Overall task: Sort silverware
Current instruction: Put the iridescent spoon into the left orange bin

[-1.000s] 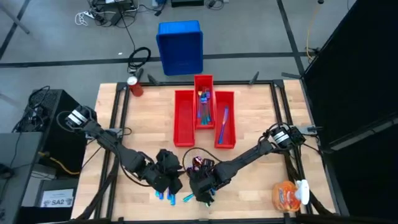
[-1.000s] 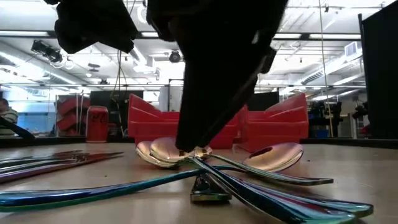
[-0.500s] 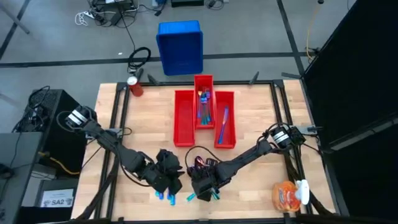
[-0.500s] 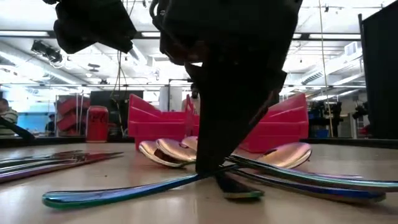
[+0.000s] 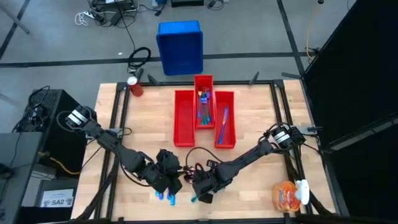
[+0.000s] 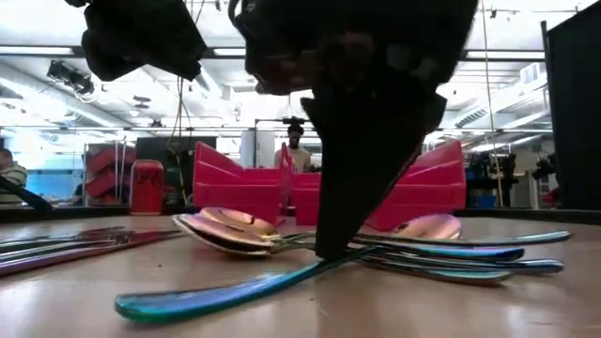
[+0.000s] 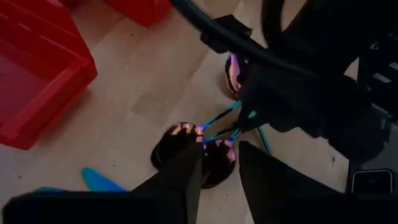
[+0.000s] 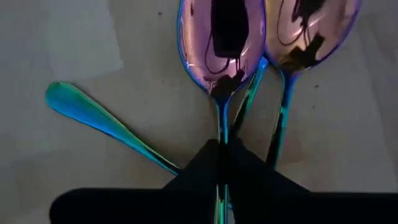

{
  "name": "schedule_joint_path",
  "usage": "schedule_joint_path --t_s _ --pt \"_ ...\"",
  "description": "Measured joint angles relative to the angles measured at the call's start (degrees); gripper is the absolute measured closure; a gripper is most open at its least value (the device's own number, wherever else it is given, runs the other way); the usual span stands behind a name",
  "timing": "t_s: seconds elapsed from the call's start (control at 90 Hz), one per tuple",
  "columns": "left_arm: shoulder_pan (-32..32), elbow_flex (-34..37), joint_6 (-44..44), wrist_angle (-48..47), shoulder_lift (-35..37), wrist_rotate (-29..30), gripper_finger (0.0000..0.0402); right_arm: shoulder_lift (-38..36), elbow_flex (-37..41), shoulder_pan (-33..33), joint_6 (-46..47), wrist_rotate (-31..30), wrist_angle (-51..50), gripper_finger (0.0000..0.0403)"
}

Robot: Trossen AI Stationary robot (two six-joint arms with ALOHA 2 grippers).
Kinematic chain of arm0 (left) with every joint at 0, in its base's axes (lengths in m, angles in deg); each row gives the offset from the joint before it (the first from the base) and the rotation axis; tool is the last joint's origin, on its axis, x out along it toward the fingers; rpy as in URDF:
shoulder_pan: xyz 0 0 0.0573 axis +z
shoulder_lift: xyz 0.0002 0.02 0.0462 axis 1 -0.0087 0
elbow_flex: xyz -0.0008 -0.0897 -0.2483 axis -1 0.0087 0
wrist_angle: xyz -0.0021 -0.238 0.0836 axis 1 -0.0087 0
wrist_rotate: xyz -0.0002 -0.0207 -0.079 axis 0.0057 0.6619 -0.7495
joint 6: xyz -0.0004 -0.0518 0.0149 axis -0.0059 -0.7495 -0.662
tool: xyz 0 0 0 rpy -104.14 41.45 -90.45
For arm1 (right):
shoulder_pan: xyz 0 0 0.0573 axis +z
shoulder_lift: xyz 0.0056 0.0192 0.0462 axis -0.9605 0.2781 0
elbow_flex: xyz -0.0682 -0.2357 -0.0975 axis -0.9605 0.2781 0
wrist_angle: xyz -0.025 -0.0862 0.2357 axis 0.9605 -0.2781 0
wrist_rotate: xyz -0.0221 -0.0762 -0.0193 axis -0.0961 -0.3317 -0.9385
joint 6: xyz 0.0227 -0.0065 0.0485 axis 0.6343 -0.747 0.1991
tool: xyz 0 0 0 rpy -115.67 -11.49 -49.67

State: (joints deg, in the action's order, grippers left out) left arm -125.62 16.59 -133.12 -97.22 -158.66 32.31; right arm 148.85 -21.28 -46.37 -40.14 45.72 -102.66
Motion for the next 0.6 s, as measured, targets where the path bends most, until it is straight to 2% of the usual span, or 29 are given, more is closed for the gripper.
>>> schedule_joint_path --t_s 0.322,0.6 --pt "-0.45 0.00 2.67 -0.18 0.51 1.68 0.0312 -5.38 0.01 1.56 -1.03 -6.42 -0.99 0.0402" --pt "-8.27 0.00 5.84 -0.02 7.98 17.27 0.0312 -12.36 -0.01 0.53 -8.64 -5.60 4.98 0.0402"
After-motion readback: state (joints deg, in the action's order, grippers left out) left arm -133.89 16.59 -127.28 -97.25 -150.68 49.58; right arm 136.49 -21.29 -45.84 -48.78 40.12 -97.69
